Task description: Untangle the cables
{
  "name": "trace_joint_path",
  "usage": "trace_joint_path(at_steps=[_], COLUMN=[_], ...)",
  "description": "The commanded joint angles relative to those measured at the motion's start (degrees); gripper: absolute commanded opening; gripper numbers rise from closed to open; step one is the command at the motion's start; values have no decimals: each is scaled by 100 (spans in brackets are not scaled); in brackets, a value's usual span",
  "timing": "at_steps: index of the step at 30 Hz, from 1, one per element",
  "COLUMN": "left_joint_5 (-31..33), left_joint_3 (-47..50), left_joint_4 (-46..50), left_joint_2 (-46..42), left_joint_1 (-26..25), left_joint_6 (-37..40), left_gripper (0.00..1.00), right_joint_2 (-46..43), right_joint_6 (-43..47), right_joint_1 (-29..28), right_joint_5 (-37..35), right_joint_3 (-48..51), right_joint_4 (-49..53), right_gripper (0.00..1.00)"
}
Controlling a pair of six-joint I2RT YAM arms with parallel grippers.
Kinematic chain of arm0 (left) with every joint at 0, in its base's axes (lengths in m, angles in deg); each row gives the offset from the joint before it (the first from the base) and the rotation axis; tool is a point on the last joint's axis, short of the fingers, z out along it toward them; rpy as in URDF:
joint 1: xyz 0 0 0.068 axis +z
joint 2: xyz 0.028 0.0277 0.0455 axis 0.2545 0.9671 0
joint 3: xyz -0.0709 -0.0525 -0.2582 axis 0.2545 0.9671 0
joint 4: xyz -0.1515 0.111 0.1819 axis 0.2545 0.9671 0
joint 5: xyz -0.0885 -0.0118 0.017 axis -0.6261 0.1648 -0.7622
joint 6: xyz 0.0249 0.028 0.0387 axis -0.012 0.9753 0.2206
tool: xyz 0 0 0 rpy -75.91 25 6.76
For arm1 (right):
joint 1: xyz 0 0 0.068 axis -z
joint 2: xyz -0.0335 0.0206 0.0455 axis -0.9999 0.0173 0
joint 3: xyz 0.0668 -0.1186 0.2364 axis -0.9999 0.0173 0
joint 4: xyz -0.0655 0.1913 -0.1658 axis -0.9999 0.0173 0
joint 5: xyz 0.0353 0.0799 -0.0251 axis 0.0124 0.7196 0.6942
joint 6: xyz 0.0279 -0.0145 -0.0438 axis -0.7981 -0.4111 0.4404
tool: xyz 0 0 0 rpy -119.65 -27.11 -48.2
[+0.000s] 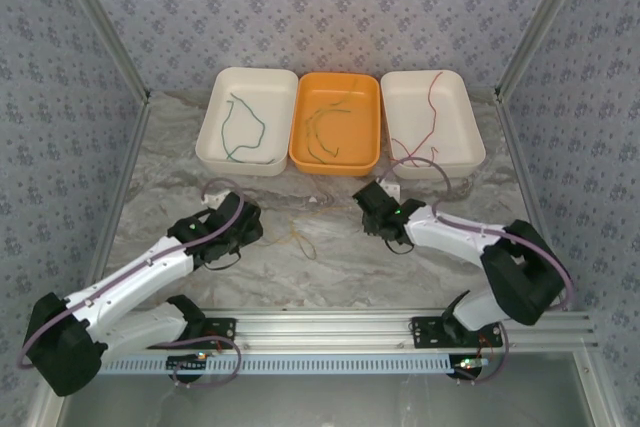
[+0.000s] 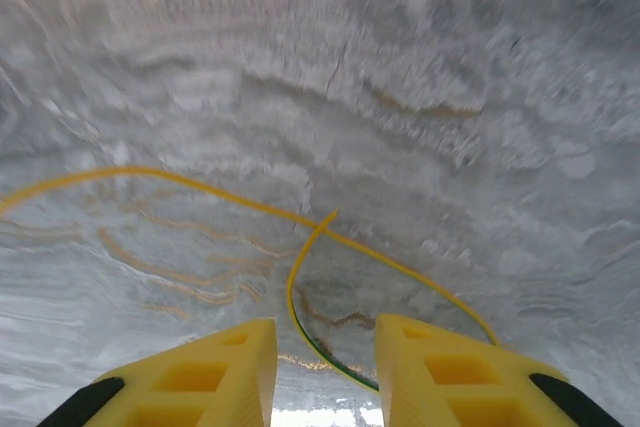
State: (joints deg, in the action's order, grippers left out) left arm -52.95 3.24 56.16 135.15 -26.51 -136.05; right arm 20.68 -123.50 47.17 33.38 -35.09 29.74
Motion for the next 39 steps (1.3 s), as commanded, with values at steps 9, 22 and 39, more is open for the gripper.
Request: trace_joint_path(at_steps=[9,22,39], left_joint_5=[-92,-78,-680], left_joint_3=[-174,-217,-956], left_joint_4=[12,-77,-862], left_joint_2=[-286,-248,2536], left_joint_1=[37,46,605], left_joint_6=[133,249,748], left_gripper=[53,53,46], right_joint_2=[1382,1433,136], right_joint_6=[170,183,908], right_joint_1=[-92,-60,-356], right_joint_5=[-481,-609,-159], right_joint_3=[-889,-661,-556], right_joint_4=[236,150,267], right_gripper=[36,0,0])
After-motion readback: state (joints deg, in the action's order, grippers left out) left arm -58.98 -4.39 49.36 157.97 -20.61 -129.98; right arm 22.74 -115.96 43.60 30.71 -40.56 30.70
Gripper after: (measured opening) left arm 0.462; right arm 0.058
